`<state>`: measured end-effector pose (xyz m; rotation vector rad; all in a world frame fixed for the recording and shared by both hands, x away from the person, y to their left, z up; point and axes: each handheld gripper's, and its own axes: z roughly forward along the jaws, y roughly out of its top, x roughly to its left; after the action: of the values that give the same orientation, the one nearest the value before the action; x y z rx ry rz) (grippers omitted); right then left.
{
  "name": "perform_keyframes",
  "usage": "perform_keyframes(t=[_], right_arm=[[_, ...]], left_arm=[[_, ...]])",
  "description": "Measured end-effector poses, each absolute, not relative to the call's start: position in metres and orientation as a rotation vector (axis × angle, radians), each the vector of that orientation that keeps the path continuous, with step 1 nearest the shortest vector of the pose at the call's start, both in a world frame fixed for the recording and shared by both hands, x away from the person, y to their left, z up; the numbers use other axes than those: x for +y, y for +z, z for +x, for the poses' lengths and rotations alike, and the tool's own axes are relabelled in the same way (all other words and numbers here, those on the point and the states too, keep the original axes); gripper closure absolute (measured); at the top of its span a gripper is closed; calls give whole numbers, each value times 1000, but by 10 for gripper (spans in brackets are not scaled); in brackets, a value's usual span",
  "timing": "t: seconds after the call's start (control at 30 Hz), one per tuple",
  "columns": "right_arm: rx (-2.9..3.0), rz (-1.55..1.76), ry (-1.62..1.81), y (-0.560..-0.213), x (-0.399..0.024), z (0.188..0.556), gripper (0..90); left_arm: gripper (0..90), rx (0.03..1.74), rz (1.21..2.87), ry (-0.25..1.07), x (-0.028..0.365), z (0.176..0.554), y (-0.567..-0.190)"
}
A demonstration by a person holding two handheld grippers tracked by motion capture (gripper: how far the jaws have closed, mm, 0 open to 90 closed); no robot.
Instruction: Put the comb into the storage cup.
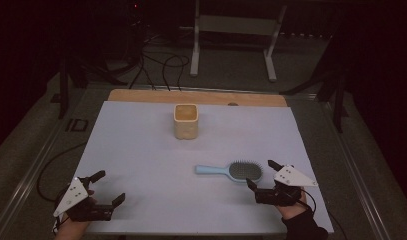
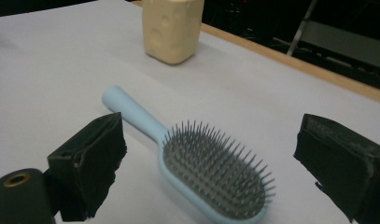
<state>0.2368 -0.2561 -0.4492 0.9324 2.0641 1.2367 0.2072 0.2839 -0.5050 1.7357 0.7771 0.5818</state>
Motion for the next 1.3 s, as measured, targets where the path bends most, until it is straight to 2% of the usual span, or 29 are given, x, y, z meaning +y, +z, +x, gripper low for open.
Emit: perform_keyframes(t=[0.4,1.3], right_arm=[[2061,875,1256,-421,-247,250,80],[2119,737,1275,-390,-202,284,80]], left_arm=[[0,776,1740,579,284,207,-505],[0,776,1746,584,285,206,-505]])
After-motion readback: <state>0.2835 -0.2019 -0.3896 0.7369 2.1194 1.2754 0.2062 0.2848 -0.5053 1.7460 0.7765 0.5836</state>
